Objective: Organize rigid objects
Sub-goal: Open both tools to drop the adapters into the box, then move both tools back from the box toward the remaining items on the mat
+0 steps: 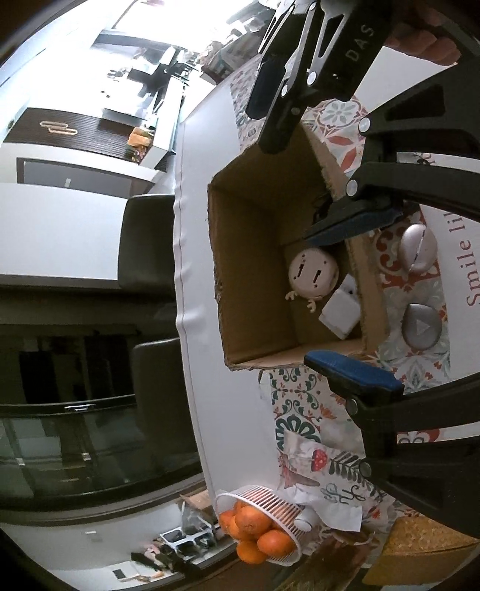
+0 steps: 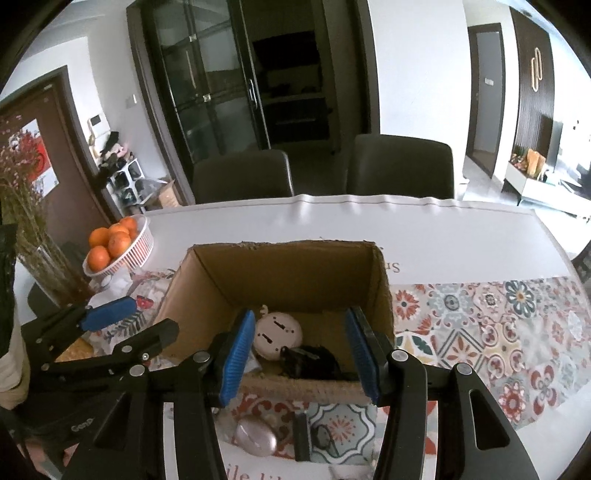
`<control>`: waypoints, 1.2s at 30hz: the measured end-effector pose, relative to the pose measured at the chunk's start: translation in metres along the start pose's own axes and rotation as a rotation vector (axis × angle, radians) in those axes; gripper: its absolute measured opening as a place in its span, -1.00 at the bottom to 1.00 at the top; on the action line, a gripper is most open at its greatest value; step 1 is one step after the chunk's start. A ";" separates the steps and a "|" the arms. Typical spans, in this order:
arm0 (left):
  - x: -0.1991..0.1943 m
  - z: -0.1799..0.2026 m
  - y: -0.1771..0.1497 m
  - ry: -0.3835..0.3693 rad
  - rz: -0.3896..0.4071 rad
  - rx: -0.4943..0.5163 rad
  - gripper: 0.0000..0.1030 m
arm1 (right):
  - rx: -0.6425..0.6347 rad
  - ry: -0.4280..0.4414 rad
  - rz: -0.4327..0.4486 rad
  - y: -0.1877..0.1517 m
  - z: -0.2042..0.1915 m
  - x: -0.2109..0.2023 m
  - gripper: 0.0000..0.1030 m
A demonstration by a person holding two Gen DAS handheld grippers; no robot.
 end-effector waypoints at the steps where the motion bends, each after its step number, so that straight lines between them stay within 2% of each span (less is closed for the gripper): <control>1: -0.002 0.002 -0.002 0.001 0.006 0.003 0.14 | 0.004 0.001 0.000 -0.003 0.001 -0.002 0.01; 9: -0.017 0.016 -0.022 0.007 0.044 0.035 0.14 | 0.035 -0.005 0.031 -0.025 0.009 -0.017 0.02; 13: -0.015 0.022 -0.034 0.006 0.042 0.039 0.14 | 0.043 -0.042 0.051 -0.037 0.014 -0.022 0.03; 23: -0.003 0.039 -0.059 -0.013 0.008 0.075 0.14 | 0.067 -0.080 0.060 -0.066 0.026 -0.024 0.03; 33: 0.016 0.048 -0.080 -0.026 -0.042 0.112 0.14 | 0.153 -0.051 0.020 -0.095 0.041 -0.005 0.03; 36: 0.022 0.050 -0.086 -0.034 -0.050 0.125 0.14 | 0.169 -0.067 0.026 -0.104 0.044 -0.002 0.03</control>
Point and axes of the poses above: each gripper's, at about its wrist camera, not at the fingertips, and x roughly the way its jaws point, z to its right, y to its top, the point moved 7 cm from there along x, roughly the way its jaws point, and after that the axes turned 15 degrees about -z, right-handed, at the moved point
